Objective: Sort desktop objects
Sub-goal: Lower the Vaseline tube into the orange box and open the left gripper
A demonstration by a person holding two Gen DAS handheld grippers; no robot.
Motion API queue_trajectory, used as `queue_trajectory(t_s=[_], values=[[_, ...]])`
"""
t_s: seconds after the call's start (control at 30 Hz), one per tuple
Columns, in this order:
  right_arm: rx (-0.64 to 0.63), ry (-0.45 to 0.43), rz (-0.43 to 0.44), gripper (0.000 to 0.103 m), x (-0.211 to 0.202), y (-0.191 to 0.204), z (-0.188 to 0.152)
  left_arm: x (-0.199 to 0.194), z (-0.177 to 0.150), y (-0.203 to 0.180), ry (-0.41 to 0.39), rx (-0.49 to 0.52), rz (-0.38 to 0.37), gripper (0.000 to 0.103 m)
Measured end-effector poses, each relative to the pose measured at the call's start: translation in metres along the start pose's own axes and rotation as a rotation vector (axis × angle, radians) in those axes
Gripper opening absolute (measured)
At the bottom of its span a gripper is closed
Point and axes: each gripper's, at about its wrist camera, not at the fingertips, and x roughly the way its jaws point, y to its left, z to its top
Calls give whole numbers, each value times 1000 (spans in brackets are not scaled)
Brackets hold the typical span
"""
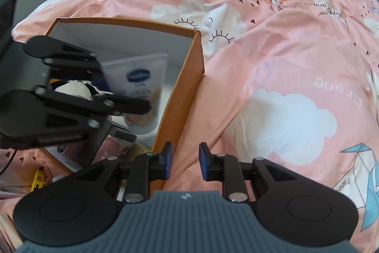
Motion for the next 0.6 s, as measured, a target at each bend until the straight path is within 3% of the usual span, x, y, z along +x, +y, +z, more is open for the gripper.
queue_trajectory(t_s=[0.33,0.6], values=[[5,17,19,25,14,-8,-9,29,-7,3,136,51,-52,21],[16,32,36,25,22,-12,-14,22,-8,-1,168,129,-52,22]])
